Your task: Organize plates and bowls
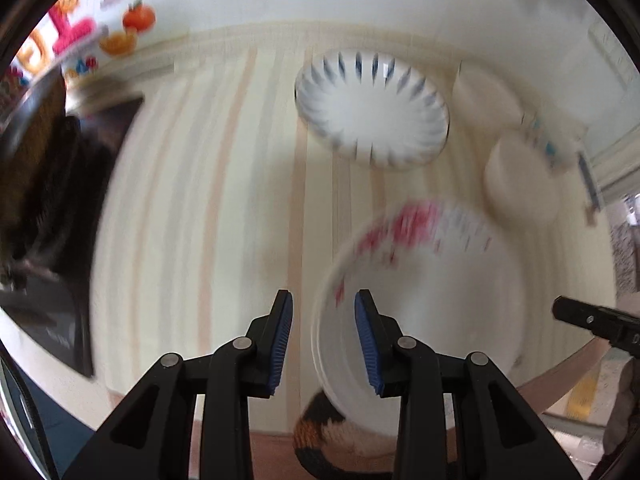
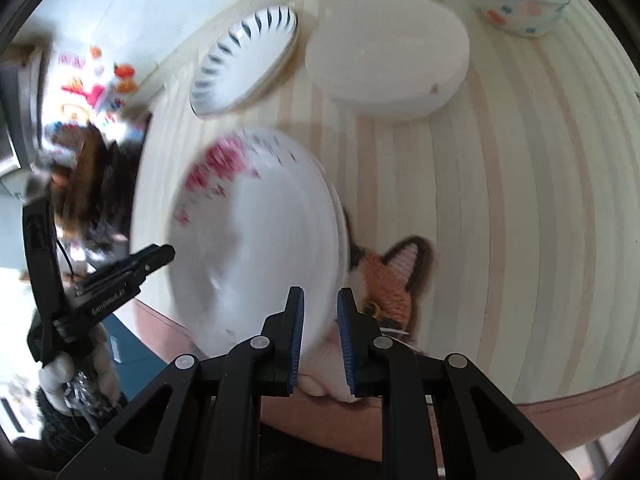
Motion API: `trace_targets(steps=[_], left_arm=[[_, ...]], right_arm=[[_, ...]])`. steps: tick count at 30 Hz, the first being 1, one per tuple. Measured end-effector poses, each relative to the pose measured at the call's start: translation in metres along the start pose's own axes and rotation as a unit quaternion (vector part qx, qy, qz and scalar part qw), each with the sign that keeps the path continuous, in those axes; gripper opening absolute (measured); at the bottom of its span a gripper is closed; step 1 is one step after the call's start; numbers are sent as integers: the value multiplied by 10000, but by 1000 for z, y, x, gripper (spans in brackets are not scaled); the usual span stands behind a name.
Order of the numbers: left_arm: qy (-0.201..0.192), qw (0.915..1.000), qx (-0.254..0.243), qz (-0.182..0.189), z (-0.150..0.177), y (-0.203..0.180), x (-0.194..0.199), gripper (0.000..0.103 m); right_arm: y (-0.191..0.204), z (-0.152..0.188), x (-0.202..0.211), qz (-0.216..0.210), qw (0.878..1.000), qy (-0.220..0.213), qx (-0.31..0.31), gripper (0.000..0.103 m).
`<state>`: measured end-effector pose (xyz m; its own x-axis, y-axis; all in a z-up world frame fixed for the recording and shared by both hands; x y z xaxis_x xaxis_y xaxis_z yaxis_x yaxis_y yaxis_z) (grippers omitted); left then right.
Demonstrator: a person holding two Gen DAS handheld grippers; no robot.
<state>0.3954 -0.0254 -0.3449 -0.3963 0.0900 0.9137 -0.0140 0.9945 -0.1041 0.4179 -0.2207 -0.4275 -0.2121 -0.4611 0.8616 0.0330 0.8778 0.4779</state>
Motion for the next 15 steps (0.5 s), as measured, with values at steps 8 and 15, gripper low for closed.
trace_targets(steps=[8,15], left_arm=[[358,9992,6,156,-108,26,-41,30],[1026,9945,-31,223,-148,43,-123,30]], right_arm=[[52,-94,18,-65,9986,-458,-238,31],[59,-185,-31,551,9971,-456,-251,31]])
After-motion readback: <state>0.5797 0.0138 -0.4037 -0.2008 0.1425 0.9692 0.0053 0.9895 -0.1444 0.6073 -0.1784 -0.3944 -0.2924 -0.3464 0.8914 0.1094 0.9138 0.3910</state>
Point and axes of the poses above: each gripper's, at about its wrist camera, not at the fingertips, and x roughly against the way its jaws point, y to its left, z to its underside, the point moved 7 cm from there along -x, roughly the way its jaws point, and after that the axes turned 8 degrees about -y, right-handed, at the moved point
